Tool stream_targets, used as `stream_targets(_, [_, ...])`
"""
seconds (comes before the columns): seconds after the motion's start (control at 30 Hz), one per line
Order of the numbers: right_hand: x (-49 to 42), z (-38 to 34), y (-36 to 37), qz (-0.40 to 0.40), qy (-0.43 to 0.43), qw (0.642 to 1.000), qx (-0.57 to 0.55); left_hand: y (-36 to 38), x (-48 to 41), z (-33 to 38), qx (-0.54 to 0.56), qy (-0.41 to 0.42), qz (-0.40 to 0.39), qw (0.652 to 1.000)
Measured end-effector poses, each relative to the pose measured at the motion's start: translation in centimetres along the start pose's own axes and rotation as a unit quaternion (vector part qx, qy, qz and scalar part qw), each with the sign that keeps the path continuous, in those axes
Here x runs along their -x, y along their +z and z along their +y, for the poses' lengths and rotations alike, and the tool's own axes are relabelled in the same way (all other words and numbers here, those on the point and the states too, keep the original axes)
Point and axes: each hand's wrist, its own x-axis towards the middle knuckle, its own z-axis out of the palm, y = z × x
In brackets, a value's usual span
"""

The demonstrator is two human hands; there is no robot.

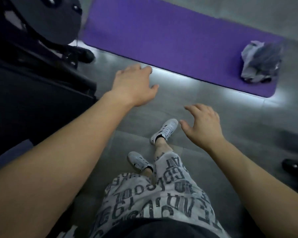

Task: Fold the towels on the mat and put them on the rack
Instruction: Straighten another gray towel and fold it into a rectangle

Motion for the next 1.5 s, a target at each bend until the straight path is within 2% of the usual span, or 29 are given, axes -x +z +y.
stream_targets(0.27, [-3.0,8.7,-4.8,0.059,0.146,0.983,-0.092,-2.4,-12.3,12.4,-0.065,0.12,-0.039,0.99])
stream_targets(0.57, [-11.4,13.6,-11.5,0.086,0.208,0.966,-0.125,-7.6,-23.5,18.3,-0.113,0.174,-0.054,0.977])
stream_targets(0.77, [-20.1,14.7,-16.3,0.094,0.245,0.956,-0.13,-12.4,-33.8,19.9,-0.149,0.209,-0.069,0.964])
stream_targets(1.17, [-36.4,19.4,-25.7,0.157,0.349,0.903,-0.195,-25.1,-56.6,28.0,-0.192,0.284,-0.037,0.939])
stream_targets(1.37, [-47.5,25.4,-30.7,0.191,0.355,0.888,-0.222,-28.6,-68.5,34.8,-0.212,0.316,-0.031,0.924])
stream_targets(1.5, [-56.6,32.3,-33.8,0.209,0.369,0.868,-0.259,-30.3,-80.3,42.8,-0.219,0.351,-0.026,0.91])
